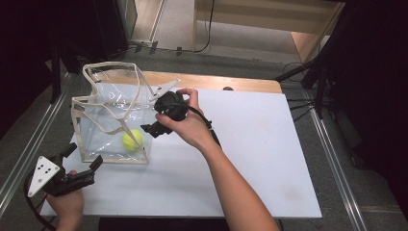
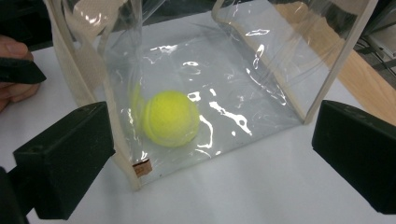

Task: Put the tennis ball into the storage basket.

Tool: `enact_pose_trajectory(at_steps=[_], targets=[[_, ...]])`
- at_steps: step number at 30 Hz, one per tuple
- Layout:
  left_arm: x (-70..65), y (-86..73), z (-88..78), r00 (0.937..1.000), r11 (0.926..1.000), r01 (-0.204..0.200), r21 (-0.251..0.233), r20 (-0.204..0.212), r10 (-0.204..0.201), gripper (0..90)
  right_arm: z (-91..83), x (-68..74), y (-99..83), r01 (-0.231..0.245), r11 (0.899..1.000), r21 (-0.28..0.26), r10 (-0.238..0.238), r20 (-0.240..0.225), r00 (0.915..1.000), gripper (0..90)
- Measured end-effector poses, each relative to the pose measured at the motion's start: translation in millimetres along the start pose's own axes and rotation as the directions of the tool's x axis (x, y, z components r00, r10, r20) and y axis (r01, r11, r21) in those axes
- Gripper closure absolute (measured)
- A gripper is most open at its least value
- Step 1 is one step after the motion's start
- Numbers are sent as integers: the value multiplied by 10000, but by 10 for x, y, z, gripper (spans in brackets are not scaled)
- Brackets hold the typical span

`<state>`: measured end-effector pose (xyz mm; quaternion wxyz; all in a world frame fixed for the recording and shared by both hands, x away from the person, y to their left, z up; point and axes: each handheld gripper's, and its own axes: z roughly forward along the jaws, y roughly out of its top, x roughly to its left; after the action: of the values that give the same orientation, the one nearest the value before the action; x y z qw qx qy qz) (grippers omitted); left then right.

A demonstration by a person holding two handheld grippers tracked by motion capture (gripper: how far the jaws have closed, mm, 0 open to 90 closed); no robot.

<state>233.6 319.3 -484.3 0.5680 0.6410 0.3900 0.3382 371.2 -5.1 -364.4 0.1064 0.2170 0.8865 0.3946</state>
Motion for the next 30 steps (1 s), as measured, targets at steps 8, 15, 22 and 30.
enact_pose_trajectory(at_steps=[8,15,22,30], targets=[[-4,1,0,10000,10000,2,20,-27,-2,54,13,30,-256,-253,9993,-283,255,57,9997,0],[-6,1,1,10000,10000,-7,32,-37,7,54,1,44,-440,-494,9975,-511,503,162,9986,0],[-6,1,2,10000,9999,-72,89,-26,72,54,-21,50,-672,-764,9938,-810,784,221,9967,0],[-11,0,6,10000,9999,-75,68,-1,75,54,-72,44,-947,-1124,9892,-943,1165,395,9924,0]])
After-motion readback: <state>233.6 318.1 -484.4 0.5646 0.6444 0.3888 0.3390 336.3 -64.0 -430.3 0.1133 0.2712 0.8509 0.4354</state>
